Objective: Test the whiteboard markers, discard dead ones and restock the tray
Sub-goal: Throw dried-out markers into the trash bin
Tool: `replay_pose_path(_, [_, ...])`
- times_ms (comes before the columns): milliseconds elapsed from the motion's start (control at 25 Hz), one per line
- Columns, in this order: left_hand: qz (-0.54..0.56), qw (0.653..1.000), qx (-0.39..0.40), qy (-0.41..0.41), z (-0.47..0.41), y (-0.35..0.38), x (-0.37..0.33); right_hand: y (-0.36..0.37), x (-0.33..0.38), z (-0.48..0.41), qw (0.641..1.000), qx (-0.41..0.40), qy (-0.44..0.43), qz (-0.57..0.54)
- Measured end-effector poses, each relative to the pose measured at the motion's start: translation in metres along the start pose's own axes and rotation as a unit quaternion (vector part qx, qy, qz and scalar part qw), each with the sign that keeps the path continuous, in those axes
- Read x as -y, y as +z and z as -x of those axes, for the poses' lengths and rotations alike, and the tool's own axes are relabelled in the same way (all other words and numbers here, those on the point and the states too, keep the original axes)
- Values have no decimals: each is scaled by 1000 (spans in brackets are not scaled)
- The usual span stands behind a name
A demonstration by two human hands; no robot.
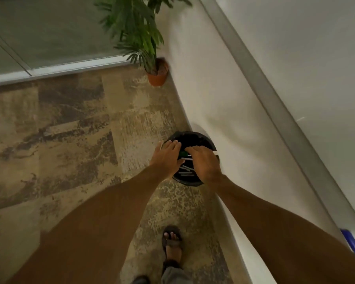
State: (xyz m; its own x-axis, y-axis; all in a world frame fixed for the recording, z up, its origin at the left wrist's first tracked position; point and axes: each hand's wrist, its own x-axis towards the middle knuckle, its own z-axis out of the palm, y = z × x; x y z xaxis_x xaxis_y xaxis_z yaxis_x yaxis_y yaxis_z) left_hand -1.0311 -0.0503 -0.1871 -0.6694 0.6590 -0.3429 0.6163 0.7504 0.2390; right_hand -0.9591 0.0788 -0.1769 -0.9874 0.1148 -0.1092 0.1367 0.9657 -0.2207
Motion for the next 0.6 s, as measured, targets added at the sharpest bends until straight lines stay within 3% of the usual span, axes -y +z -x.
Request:
replay_pose_path(320, [21, 999, 41, -25, -64, 44, 15, 69, -37, -56, 997, 35, 38, -51])
replay_pose_path(600, [35, 997, 41, -55, -86, 54, 26, 87, -52, -76, 988, 57, 102, -105])
